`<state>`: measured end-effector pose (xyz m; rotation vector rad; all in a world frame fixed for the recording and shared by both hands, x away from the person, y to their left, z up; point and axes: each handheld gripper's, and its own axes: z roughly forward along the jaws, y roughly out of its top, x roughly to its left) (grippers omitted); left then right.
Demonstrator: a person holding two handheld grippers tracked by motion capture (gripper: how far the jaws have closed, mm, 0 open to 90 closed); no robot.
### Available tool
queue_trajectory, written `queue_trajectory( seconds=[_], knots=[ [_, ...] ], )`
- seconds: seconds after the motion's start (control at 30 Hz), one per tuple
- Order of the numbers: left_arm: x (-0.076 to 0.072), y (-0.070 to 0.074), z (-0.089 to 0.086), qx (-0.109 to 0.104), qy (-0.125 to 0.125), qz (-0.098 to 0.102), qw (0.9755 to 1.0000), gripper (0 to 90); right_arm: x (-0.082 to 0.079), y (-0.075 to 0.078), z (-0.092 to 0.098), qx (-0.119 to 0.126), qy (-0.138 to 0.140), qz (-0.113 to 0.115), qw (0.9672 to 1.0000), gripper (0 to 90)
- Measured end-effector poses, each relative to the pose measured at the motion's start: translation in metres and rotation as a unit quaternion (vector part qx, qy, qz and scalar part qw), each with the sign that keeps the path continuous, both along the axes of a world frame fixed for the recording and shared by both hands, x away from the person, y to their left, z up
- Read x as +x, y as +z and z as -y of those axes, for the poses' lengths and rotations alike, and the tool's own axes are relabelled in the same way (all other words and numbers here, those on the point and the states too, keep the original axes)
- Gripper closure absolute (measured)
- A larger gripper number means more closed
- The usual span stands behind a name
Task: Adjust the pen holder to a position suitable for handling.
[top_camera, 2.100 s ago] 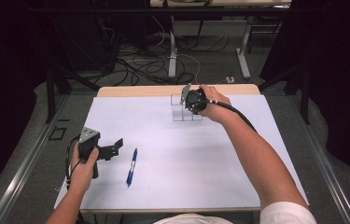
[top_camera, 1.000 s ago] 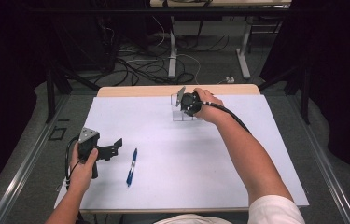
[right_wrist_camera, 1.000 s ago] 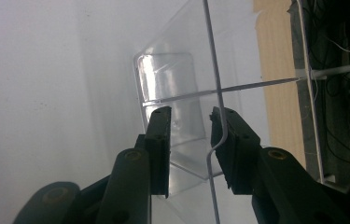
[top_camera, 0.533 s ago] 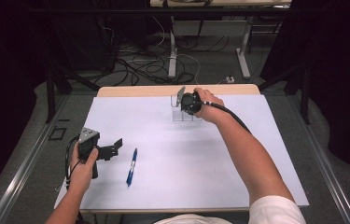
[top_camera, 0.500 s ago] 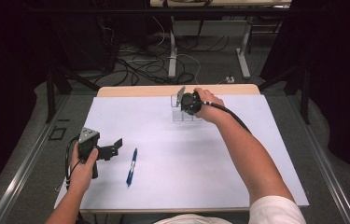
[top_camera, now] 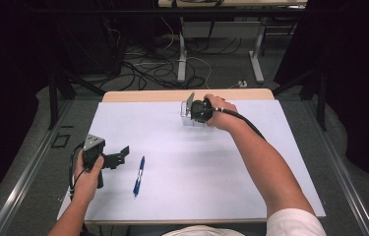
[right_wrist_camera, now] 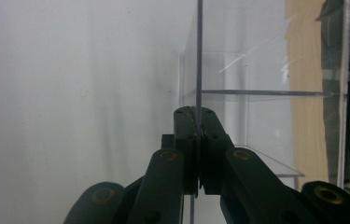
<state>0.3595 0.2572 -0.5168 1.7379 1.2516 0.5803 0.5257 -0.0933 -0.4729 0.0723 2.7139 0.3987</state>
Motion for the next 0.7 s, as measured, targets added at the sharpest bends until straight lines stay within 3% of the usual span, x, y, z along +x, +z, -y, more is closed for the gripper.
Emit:
queue_trajectory(
  seconds=[0.23,0.57,0.6,0.63,0.7],
  knots=[
    [0.0,0.0,0.0,-0.001,0.001,-0.001,1.0,0.2,-0.005,0.003,-0.001,0.0,0.015,0.003,0.9999,88.8],
    [0.0,0.0,0.0,0.001,0.001,0.0,1.0,0.2,-0.029,0.017,-0.006,0.006,0.034,0.005,0.9994,88.7],
    [0.0,0.0,0.0,0.001,0.001,0.0,1.0,0.2,-0.031,0.015,-0.007,0.017,0.039,0.013,0.999,88.7],
    [0.0,0.0,0.0,0.001,0.001,0.0,1.0,0.2,-0.034,0.017,-0.008,0.004,0.04,0.004,0.9992,88.6],
    [0.0,0.0,0.0,0.0,0.002,0.0,1.0,0.2,-0.038,0.018,-0.009,0.001,0.044,0.001,0.999,88.7]
  ],
)
